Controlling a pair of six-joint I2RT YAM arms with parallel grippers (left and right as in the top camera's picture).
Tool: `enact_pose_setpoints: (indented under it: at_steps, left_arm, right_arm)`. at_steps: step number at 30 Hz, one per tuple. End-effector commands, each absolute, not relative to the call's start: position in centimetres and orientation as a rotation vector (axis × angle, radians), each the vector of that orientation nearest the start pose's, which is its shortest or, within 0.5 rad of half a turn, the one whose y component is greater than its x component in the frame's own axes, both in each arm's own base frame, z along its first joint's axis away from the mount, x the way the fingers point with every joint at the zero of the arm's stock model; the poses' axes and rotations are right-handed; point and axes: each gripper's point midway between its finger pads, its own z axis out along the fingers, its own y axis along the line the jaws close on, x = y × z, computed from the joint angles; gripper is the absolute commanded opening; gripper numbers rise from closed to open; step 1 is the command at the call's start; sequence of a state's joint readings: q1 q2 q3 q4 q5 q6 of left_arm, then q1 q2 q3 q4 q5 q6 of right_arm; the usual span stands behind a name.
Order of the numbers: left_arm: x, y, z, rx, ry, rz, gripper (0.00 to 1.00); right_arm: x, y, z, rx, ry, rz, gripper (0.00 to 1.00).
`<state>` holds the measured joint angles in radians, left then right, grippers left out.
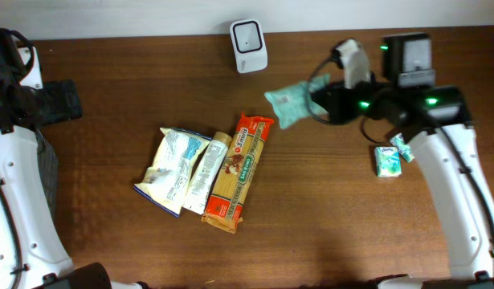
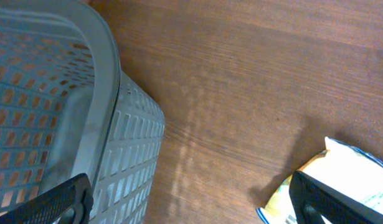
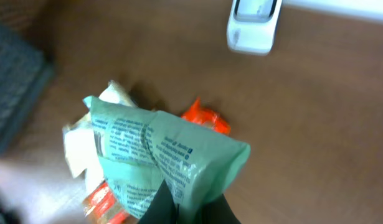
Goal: Scan the item barcode
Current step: 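Raise the wipes packet to the scanner and hold it there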
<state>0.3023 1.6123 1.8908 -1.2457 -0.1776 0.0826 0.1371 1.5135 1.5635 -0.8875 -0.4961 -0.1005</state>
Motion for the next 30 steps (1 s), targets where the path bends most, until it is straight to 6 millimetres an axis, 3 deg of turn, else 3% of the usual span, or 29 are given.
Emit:
enact_pose_setpoints:
  at_steps: [1, 5, 7, 10, 13, 16, 19, 24, 27, 30]
  left_arm:
    - [35.9, 14.6, 30.9, -0.357, 2.514, 0.392, 0.99]
    - [35.9, 14.6, 30.9, -0.357, 2.514, 0.392, 0.99]
    - [35.9, 14.6, 30.9, -0.357, 2.514, 0.392, 0.99]
    - [35.9, 14.6, 30.9, -0.357, 2.514, 0.392, 0.99]
    - [35.9, 14.6, 30.9, -0.357, 2.514, 0.392, 0.99]
    - [35.9, 14.6, 30.9, -0.357, 2.514, 0.392, 0.99]
    - [35.9, 14.6, 30.9, -0.357, 2.514, 0.392, 0.99]
    - [35.9, 14.6, 30.9, -0.357, 2.514, 0.392, 0.99]
    - [35.9, 14.6, 30.9, -0.357, 2.514, 0.392, 0.99]
    - [35.9, 14.6, 30.9, -0.357, 2.514, 0.392, 0.99]
  right_arm:
    - [41.5, 14.8, 30.7, -0.464, 2.169, 0.260, 0.04]
    - [48.2, 17.5, 35.2, -0.397, 1.829, -0.055, 0.04]
    - [51.7, 19.1, 35.7, -0.455, 1.676, -0.128, 0.04]
    - [55.8, 21.3, 31.9, -0.725, 1.515, -0.385, 0.04]
    - [58.3, 22.3, 27.8, -0.796, 1.476, -0.463, 0.04]
    - [59.7, 23.1, 24.7, -0.828, 1.441, -0.503, 0.04]
    - [60.9, 23.1, 22.9, -0.796, 1.404, -0.514, 0.04]
    - [62.2, 22.7, 17.5, -1.034, 1.319, -0.755, 0.04]
    - [63.0, 22.0, 17.4, -0.981, 1.291, -0.778, 0.04]
    - [64.2, 21.4, 19.1, -0.935, 1.266, -0.794, 0.04]
